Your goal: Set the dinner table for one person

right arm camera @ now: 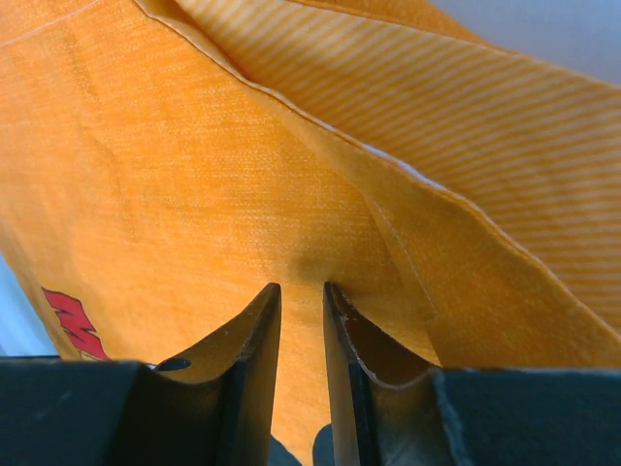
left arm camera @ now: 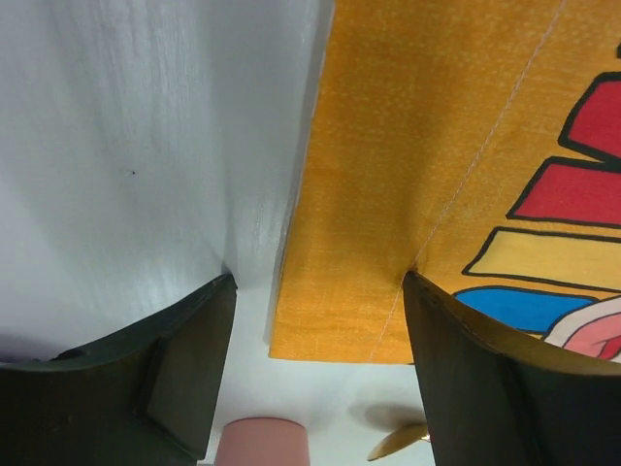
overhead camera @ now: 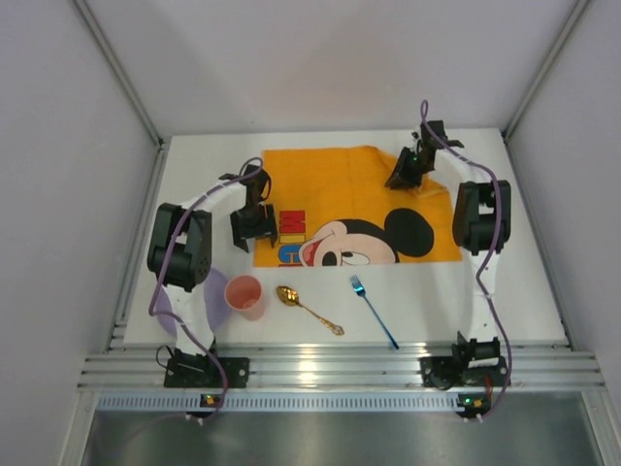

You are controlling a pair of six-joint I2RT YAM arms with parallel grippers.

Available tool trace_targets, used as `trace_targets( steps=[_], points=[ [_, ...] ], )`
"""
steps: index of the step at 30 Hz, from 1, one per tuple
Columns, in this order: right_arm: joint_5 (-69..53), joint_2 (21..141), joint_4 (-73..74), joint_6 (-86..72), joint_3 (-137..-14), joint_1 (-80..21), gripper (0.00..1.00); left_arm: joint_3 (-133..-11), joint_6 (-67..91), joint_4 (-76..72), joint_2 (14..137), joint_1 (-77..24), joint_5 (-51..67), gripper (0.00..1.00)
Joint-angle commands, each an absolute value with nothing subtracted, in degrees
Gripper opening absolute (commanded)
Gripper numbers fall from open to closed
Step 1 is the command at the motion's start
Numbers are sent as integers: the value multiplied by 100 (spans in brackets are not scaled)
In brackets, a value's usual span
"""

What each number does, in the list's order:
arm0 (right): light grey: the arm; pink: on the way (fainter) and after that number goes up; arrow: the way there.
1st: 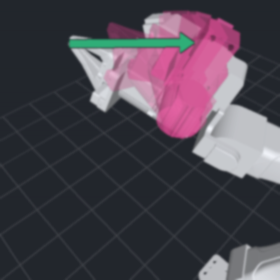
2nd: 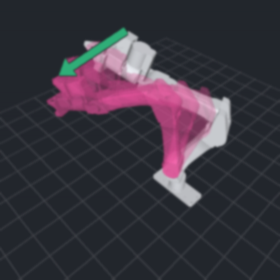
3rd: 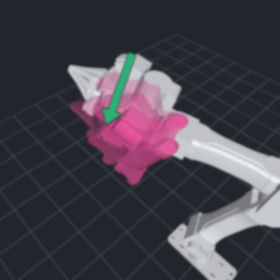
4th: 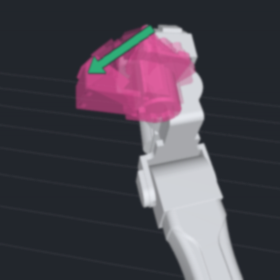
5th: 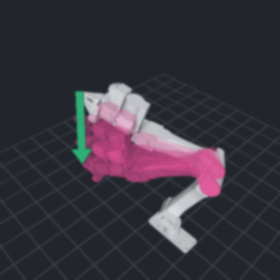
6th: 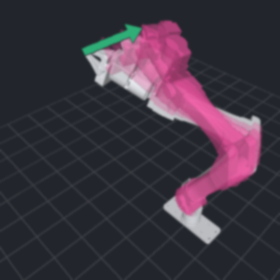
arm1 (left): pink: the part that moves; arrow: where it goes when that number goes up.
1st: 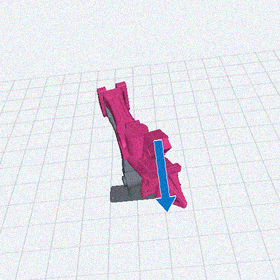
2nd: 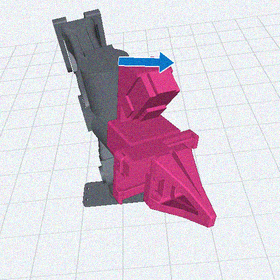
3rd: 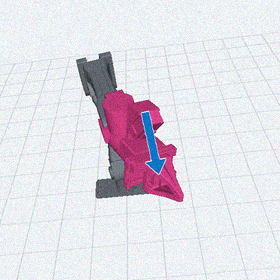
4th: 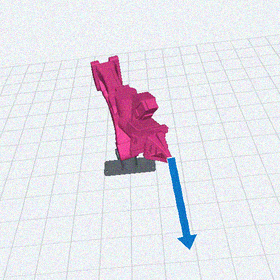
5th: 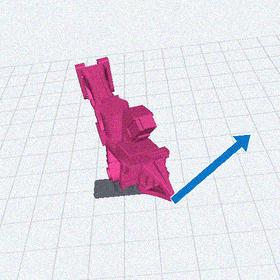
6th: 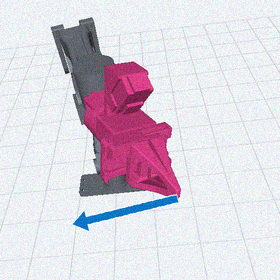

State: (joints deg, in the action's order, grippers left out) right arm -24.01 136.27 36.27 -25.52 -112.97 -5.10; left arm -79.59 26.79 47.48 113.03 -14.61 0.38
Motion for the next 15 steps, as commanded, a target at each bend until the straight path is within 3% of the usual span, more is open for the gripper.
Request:
trace_targets(
  steps=[1, 4, 5, 6, 11, 12, 13, 15],
  points=[
    [-2320, 13684, 3700, -2426, -11601, -466, 25, -8103, 2514, 5307, 11618, -1573, -947, 74],
    [-2338, 13676, 3726, -2452, -11637, -387, 25, -8244, 2365, 5642, 11882, -1678, -1406, 60],
    [-2355, 13667, 3727, -2443, -11637, -369, 25, -8262, 2329, 5703, 11944, -1722, -1441, 49],
    [-2355, 13658, 3744, -2443, -11628, -343, 25, -8270, 2303, 5678, 11997, -1740, -1320, 44],
    [-2364, 13614, 3779, -2391, -11584, -273, 24, -8218, 2267, 5353, 12138, -1845, -598, 29],
    [-2364, 13597, 3788, -2399, -11567, -255, 24, -8244, 2302, 5335, 12173, -1863, -563, 10],
    [-2364, 13605, 3788, -2399, -11558, -246, 23, -8262, 2338, 5326, 12190, -1881, -571, 0],
    [-2364, 13623, 3771, -2408, -11558, -237, 23, -8297, 2321, 5387, 12208, -1916, -659, 0]
  ],
)
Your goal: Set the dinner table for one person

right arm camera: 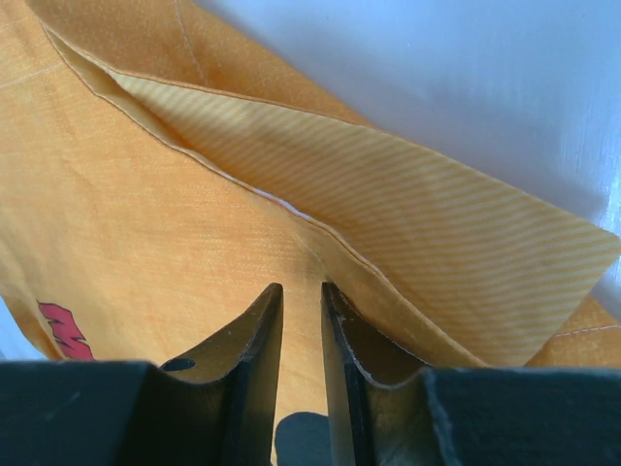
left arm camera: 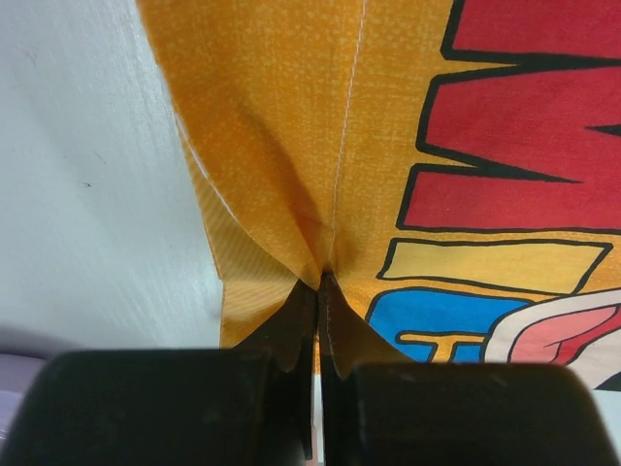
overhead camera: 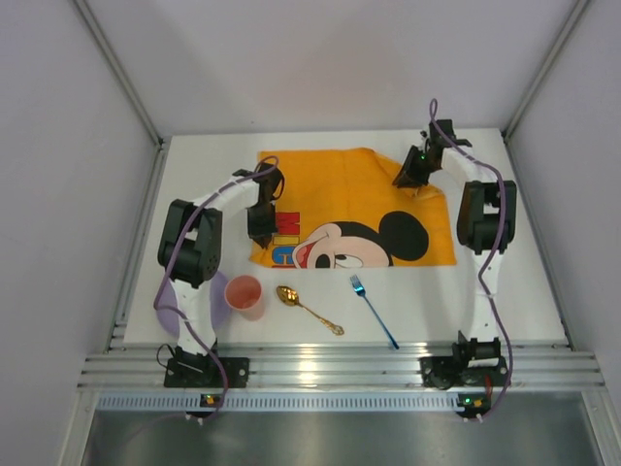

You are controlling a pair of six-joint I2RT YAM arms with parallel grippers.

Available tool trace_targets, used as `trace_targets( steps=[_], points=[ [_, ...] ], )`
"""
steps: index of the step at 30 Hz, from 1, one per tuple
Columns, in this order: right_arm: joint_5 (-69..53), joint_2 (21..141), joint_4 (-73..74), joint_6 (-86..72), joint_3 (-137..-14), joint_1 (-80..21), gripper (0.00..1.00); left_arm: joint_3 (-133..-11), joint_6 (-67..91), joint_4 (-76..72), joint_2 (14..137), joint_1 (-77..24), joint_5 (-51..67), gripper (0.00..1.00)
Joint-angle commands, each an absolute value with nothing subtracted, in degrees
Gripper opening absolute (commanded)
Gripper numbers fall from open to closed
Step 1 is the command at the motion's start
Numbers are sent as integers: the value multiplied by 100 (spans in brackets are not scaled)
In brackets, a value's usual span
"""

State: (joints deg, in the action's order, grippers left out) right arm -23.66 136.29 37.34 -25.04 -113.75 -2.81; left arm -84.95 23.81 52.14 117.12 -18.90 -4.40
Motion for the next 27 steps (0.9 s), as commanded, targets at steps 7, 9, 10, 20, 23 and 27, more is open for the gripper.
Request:
trace_targets(
  steps=[7, 9, 10, 20, 23, 27],
  points=[
    [-1821, 13860, 3858, -2312, -12215, -132, 22, -8095, 2171, 5475, 12050, -1907, -914, 0],
    [-1259, 13930, 3937, -2259, -12681, -88, 22, -7963, 2162, 5475, 11971, -1907, -932, 0],
    [-743, 13948, 3990, -2233, -12883, -70, 22, -7928, 2162, 5476, 11936, -1907, -932, 0],
    [730, 13035, 3489, -2074, -13835, -167, 50, -8252, 2066, 5757, 11944, -1907, -861, 0],
    [28, 12394, 3271, -2346, -12844, -184, 54, -8410, 2083, 5757, 11962, -1907, -747, 0],
    [-1106, 11813, 2839, -2803, -11174, -237, 55, -8429, 2101, 5687, 11971, -1907, -650, 0]
  ],
)
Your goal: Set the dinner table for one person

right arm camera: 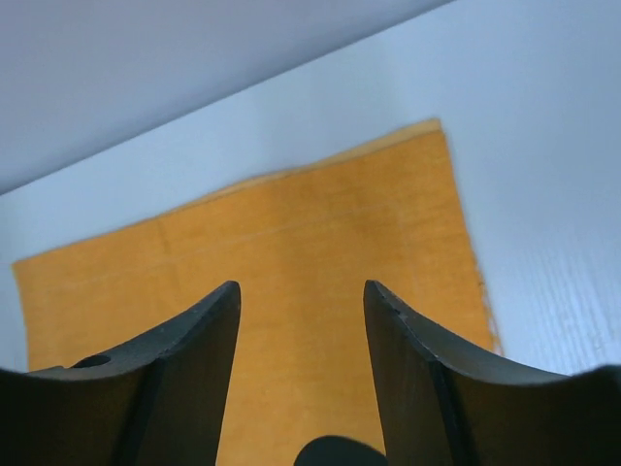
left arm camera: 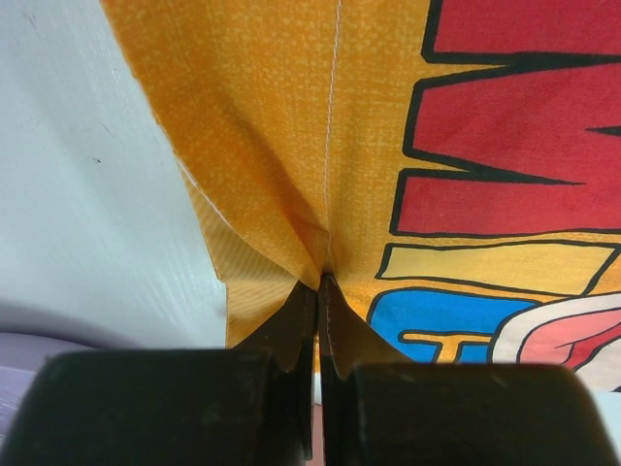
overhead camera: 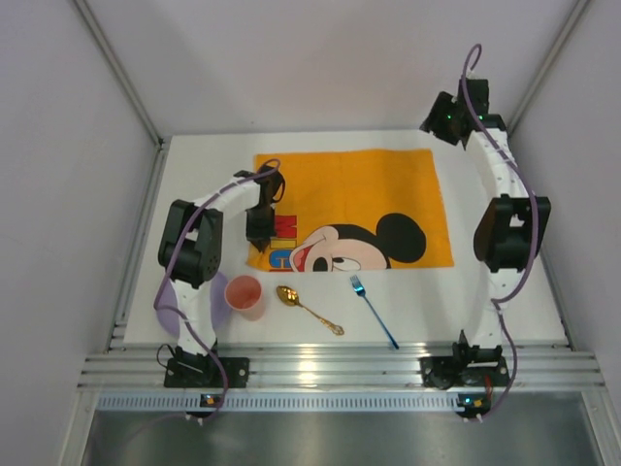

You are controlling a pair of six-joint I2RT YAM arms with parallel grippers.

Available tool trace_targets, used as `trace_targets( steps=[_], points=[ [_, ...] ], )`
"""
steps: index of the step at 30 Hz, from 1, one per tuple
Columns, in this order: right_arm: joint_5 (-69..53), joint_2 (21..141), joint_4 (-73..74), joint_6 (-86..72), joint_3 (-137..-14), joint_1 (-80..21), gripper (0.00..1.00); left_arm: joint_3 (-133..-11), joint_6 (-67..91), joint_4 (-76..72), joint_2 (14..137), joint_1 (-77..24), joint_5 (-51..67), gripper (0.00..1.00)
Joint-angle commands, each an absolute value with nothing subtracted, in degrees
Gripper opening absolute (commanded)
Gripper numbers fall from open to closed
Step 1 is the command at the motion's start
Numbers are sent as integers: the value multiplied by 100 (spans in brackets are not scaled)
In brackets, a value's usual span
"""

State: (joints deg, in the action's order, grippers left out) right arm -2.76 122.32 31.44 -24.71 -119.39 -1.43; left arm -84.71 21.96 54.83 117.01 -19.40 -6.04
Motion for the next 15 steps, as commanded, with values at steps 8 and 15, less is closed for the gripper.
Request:
trace_targets(
  steps=[8, 15],
  points=[
    [-1415, 11172, 2927, -2540, -9853, -562, 61, -8226, 1977, 5511, 11620, -1907, -677, 0],
    [-1450, 10549, 3287, -2417, -9783, -624, 74, -8437, 2215, 5616, 11180, -1907, -651, 99]
  ],
)
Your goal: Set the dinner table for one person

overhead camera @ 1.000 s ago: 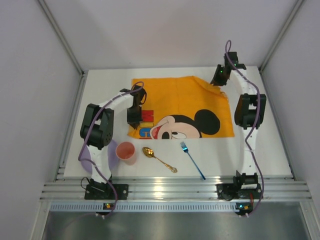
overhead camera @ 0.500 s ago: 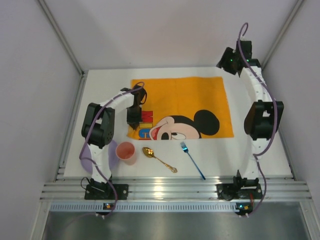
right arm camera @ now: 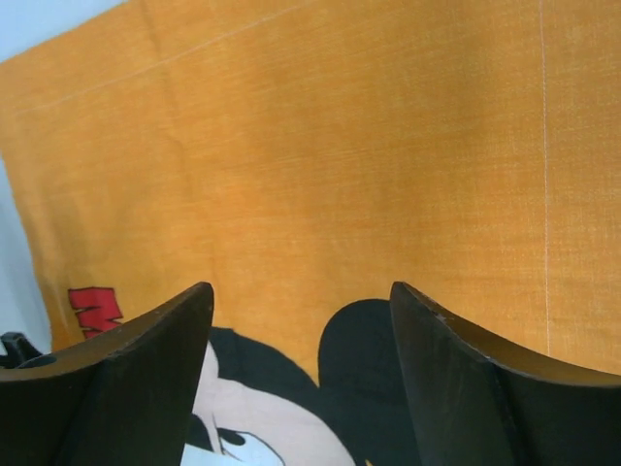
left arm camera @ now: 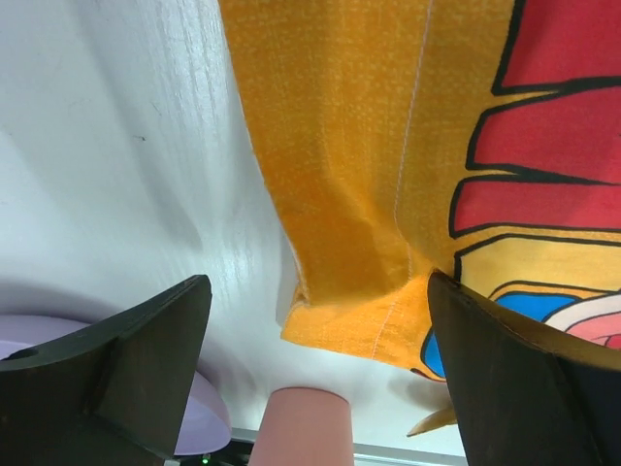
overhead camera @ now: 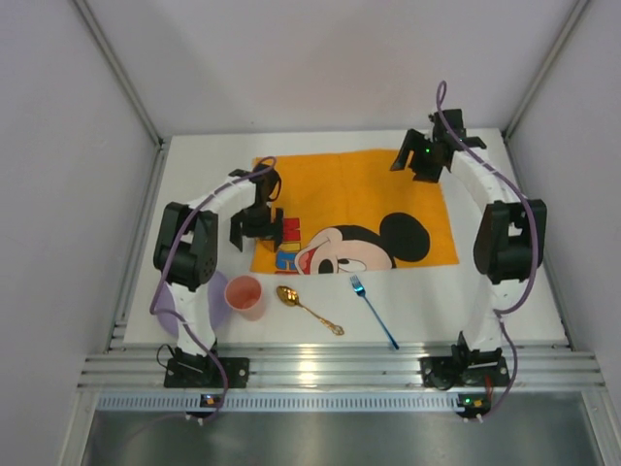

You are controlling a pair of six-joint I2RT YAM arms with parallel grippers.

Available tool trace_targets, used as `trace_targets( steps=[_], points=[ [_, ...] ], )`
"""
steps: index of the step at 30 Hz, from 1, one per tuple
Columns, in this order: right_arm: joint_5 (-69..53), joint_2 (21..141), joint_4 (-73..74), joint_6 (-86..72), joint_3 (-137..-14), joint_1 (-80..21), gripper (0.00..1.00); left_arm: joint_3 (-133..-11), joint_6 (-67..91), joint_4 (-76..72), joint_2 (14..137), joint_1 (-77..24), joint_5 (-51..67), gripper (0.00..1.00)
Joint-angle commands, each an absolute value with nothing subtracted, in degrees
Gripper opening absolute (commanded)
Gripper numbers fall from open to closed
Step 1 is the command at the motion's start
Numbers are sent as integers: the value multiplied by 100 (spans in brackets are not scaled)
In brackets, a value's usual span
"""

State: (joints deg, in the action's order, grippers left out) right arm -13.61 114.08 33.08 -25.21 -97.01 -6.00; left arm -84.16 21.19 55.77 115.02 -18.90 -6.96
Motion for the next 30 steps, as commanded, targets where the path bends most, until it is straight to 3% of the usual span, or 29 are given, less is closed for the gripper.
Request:
trace_targets(
  steps=[1, 3, 5, 9, 12, 19, 30],
  points=[
    [-1459, 10434, 3287, -2443, -9704, -633, 77, -8498, 2215, 5634, 11110, -1907, -642, 99],
    [-1511, 10101, 3296, -2470, -9494, -642, 81, -8569, 2180, 5686, 11040, -1907, -694, 99],
    [-1590, 9863, 3340, -2461, -9335, -694, 92, -8666, 2162, 5722, 10890, -1907, -852, 99],
    [-1757, 9300, 3594, -2294, -8896, -931, 99, -8964, 2153, 5897, 10644, -1907, -1098, 99],
    [-2177, 8800, 3787, -2006, -8404, -1484, 99, -9088, 2276, 5959, 10337, -1907, -1169, 99],
    [-2715, 8560, 3849, -1310, -8384, -4188, 95, -8737, 2276, 6047, 9765, -1759, -1564, 99],
    [-2681, 9850, 3761, -1169, -9140, -5816, 91, -8087, 2145, 6003, 8843, -475, -1073, 99]
  ],
)
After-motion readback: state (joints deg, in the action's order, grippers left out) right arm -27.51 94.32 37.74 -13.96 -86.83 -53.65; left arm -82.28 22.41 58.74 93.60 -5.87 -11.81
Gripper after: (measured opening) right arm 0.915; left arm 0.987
